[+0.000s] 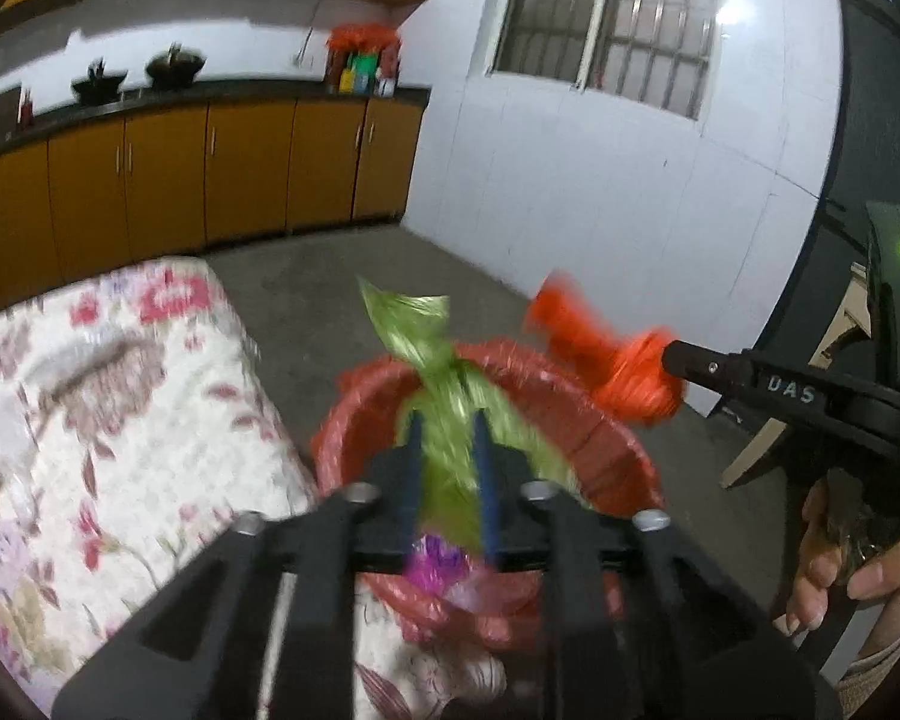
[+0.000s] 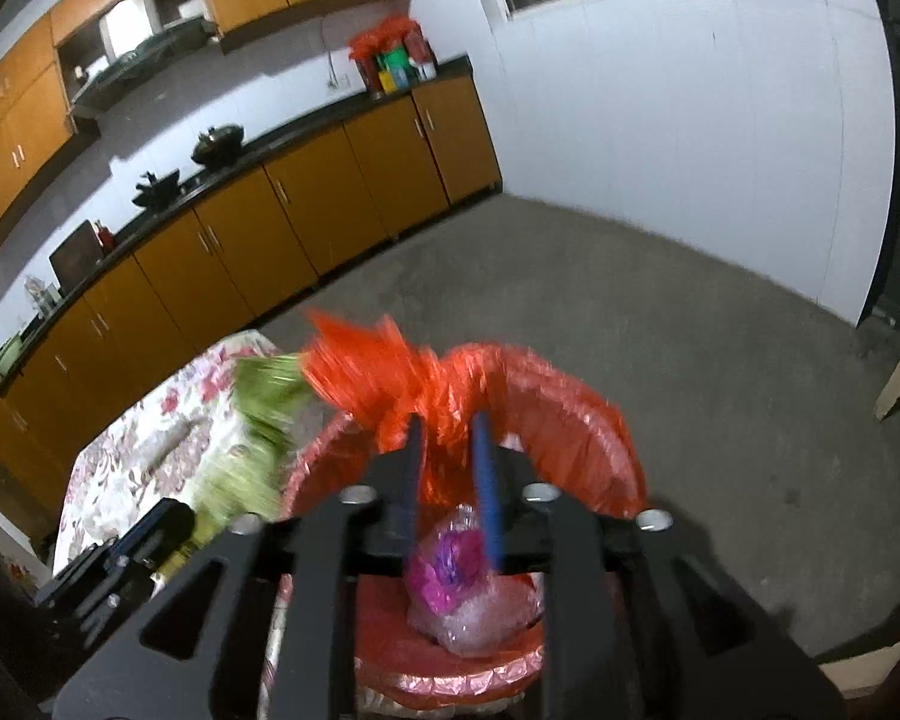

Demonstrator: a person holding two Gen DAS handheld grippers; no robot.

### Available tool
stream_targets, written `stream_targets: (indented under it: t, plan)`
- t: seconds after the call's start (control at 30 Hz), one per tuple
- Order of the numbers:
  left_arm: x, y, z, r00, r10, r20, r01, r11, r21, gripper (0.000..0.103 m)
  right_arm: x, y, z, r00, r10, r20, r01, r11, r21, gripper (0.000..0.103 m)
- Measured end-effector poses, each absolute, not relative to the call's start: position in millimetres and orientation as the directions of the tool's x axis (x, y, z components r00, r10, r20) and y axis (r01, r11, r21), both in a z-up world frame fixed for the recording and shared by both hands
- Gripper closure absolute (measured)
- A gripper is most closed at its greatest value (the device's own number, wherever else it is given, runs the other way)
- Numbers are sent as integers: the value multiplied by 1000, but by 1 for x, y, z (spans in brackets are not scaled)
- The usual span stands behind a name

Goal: Collect trash
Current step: 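Carry both bags over the orange basket and open both tools to drop them, then grasp the white plastic bag with the left tool while the right tool grasps the clear bag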

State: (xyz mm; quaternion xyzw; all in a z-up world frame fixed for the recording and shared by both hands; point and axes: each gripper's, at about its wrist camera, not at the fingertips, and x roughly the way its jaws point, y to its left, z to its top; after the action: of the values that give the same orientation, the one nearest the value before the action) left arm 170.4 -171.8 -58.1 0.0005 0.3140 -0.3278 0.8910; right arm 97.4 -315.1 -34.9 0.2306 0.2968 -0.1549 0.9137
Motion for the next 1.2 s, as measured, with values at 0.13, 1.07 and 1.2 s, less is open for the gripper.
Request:
stream_targets:
  t: [0.13,1.07,1.2]
  plan:
    - [176,-157,-71,596,-551,-584,548,811,-206,75,93,-316,-40,769,-143,-623,427,840,335,61]
    - [319,111,-107,709,16,-705,-64,997,-42,34,192,-179,-30,769,111,-630,89,957,277,54]
    - [333,117,-130,647,-47,-761,-12,997,-73,63,215,-150,-30,759,151,-634,34,962,270,54]
